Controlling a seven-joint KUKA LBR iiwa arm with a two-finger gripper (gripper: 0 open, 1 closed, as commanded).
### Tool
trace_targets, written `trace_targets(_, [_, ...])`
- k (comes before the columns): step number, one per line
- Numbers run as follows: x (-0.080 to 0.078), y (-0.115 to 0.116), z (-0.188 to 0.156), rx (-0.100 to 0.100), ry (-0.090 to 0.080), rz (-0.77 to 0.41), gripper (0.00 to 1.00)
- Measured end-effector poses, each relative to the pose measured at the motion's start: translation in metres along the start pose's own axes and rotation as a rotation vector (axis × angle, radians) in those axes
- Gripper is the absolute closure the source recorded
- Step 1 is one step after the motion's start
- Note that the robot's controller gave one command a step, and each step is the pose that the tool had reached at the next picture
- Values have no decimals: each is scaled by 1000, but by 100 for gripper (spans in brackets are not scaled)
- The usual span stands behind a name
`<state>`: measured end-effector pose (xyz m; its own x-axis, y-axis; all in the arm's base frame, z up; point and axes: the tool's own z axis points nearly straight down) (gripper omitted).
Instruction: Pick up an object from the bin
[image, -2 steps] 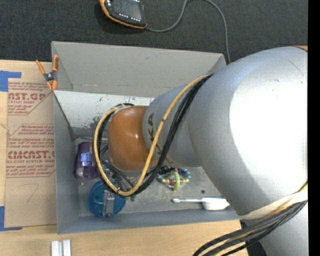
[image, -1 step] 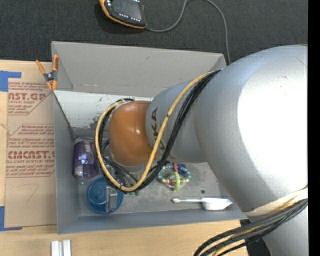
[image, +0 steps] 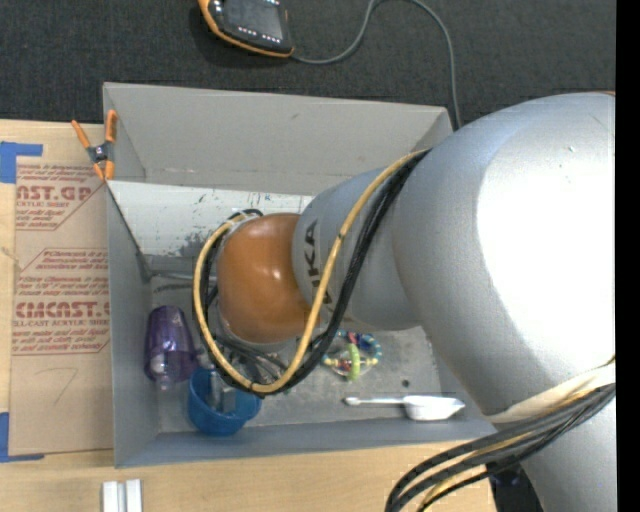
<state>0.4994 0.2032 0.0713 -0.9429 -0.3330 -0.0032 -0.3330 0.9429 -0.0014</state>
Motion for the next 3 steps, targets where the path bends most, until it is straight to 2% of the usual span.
trace_targets(1, [0, 0, 0, 0, 0, 0, 100])
trace_targets(2, [1, -3, -18, -1, -4, 5, 100])
trace_targets(3, [3, -7, 2, -2, -3, 19, 100])
